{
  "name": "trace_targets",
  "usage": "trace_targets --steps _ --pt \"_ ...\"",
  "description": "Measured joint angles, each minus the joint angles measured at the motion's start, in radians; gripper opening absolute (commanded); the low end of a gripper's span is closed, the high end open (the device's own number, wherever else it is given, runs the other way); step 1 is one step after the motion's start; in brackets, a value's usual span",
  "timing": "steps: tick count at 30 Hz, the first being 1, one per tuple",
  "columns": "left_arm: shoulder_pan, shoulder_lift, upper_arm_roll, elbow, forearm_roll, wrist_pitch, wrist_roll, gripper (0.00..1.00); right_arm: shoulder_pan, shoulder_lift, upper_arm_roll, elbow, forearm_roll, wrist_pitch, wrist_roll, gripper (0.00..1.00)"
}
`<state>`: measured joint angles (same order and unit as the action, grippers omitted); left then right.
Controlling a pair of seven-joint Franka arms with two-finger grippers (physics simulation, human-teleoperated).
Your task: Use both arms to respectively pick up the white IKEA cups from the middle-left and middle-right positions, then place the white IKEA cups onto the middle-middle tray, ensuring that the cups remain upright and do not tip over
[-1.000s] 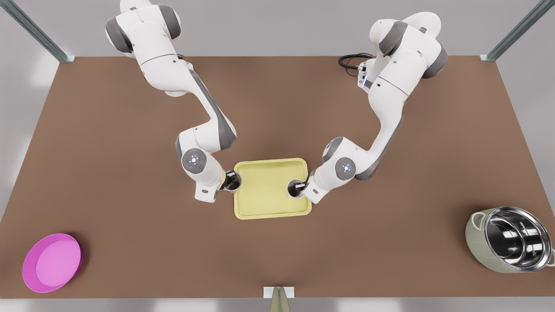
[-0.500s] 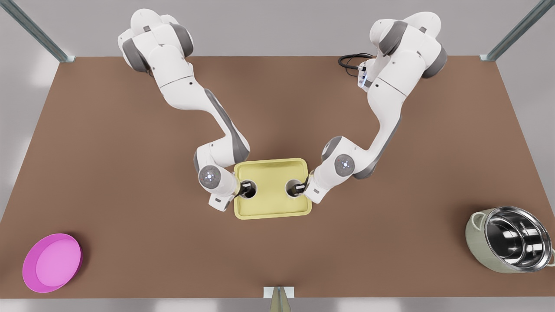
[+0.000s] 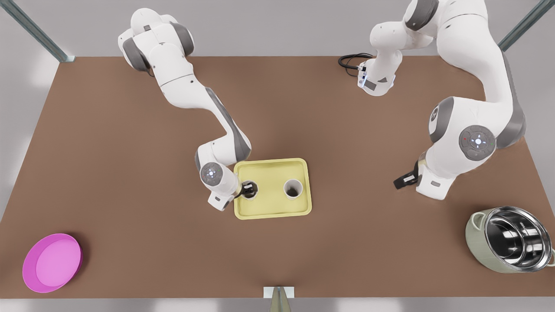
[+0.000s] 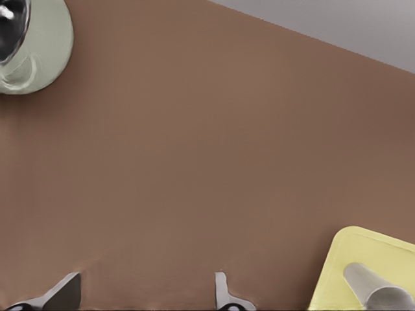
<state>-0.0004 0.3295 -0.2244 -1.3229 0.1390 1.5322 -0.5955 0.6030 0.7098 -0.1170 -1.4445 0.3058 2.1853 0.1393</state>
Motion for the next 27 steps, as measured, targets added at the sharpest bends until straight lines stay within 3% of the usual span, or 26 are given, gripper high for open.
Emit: trace_targets --steps 6,11,16,19,20,22,23,27 --pt "-0.041 -0.055 0.066 -0.003 -0.055 -0.161 0.111 1.0 -0.067 -0.204 -0.049 0.004 -0.033 -0.168 -0.001 1.0" --pt "-0.03 -0.061 0.067 0.008 -0.091 -0.228 0.18 1.0 -0.227 -0.265 -0.213 0.039 -0.182 -0.318 -0.042 1.0" --pt "-0.024 -0.06 0.07 0.01 -0.101 -0.262 0.234 1.0 -0.26 -0.444 -0.232 0.015 -0.24 -0.456 -0.081 1.0" --pt "-0.013 -0.06 0.071 0.013 -0.103 -0.274 0.265 1.0 -0.255 -0.47 -0.226 0.05 -0.255 -0.535 -0.105 1.0" --pt "-0.01 -0.06 0.071 0.014 -0.107 -0.277 0.274 1.0 -0.26 -0.474 -0.219 0.058 -0.259 -0.556 -0.115 1.0" --pt "-0.001 -0.059 0.07 0.016 -0.111 -0.283 0.293 1.0 -0.464 -0.534 0.006 0.005 -0.277 -0.584 -0.131 1.0" --pt "0.003 -0.058 0.07 0.017 -0.114 -0.286 0.302 1.0 -0.538 -0.559 0.079 -0.026 -0.288 -0.591 -0.137 1.0" --pt "0.016 -0.055 0.07 0.016 -0.123 -0.296 0.334 1.0 -0.602 -0.582 0.144 -0.058 -0.311 -0.608 -0.158 1.0"
